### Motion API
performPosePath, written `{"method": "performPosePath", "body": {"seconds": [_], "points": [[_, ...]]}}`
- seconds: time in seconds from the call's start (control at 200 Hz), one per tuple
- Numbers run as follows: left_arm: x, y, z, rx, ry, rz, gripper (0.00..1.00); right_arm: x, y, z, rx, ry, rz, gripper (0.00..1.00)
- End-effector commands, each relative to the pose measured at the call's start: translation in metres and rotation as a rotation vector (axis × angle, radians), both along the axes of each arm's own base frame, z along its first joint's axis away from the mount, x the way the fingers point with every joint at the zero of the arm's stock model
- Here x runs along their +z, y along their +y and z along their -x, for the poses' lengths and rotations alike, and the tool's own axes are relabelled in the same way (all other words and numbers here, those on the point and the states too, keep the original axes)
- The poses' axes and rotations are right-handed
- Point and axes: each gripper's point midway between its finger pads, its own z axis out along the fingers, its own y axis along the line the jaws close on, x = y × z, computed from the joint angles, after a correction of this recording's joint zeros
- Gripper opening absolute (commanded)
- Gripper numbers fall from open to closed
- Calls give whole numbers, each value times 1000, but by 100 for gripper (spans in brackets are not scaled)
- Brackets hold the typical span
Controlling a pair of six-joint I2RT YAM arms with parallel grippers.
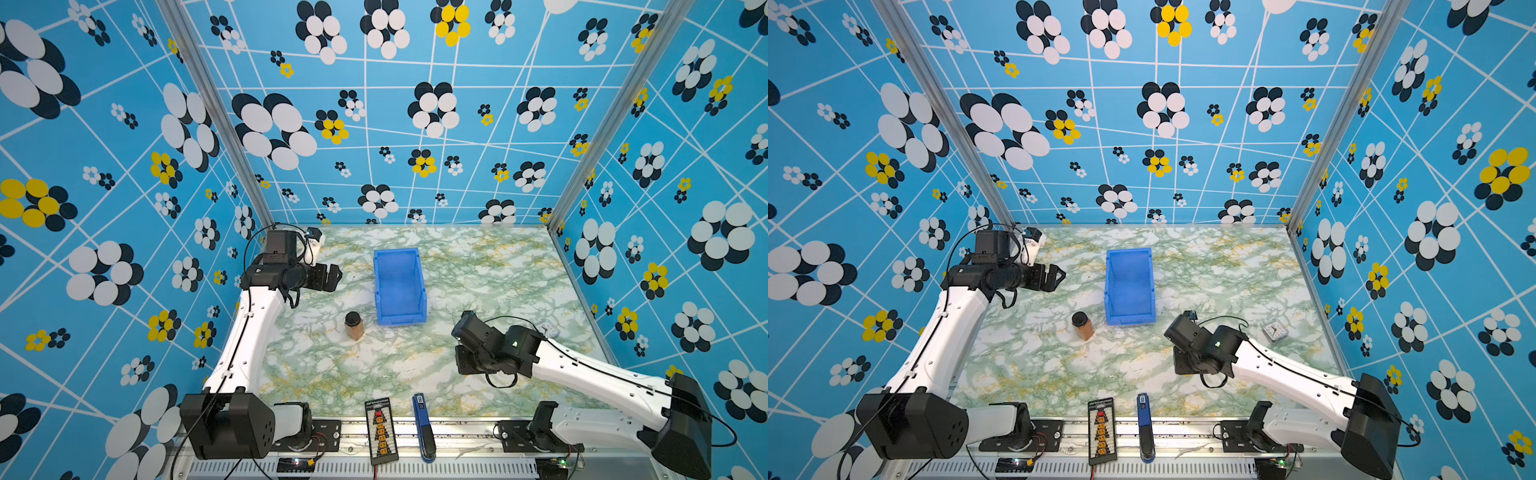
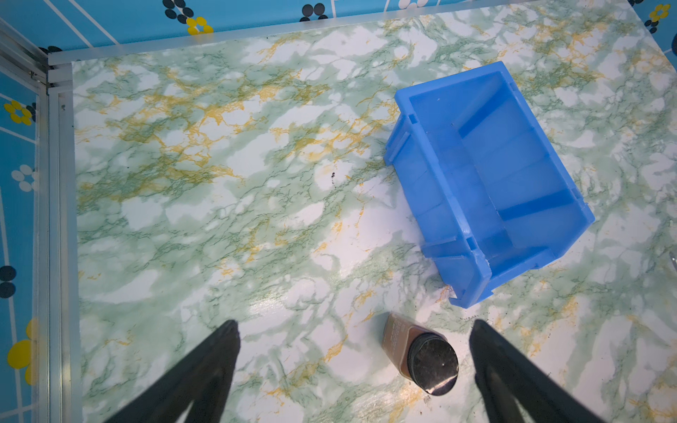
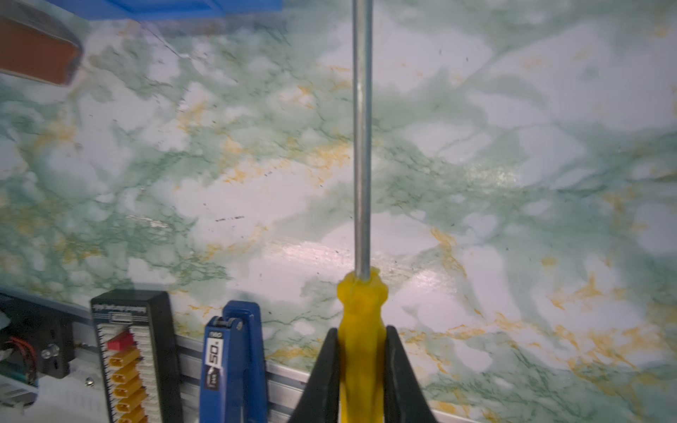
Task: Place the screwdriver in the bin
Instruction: 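Lift the screwdriver with the right gripper and carry it over the blue bin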
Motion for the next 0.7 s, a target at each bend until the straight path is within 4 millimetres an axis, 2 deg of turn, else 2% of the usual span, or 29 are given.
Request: {"method": "performPosePath", "body": {"seconds": [0.0,0.175,0.4,0.455,0.465,0.5,0.695], "points": [[19,-7,9,-39,-44,2,99,24,12,-17,77,-69,61,10],[26,-5,16,-48,-63,-28,99,48,65,-50,172,-109,23,9],[38,-3,25,-57,-85,-51,99,55,124,-90,279,-109,15,9],[39,-4,28,-60,-89,-53,99,47,132,-100,288,-91,22,9],[39,-4,29,-60,-90,-53,99,53,136,-104,289,-101,8,9],[41,-4,30,-59,-96,-53,99,52,141,-111,291,-95,5,9],[41,-4,36,-56,-96,-47,99,31,152,-144,300,-71,45,9]]}}
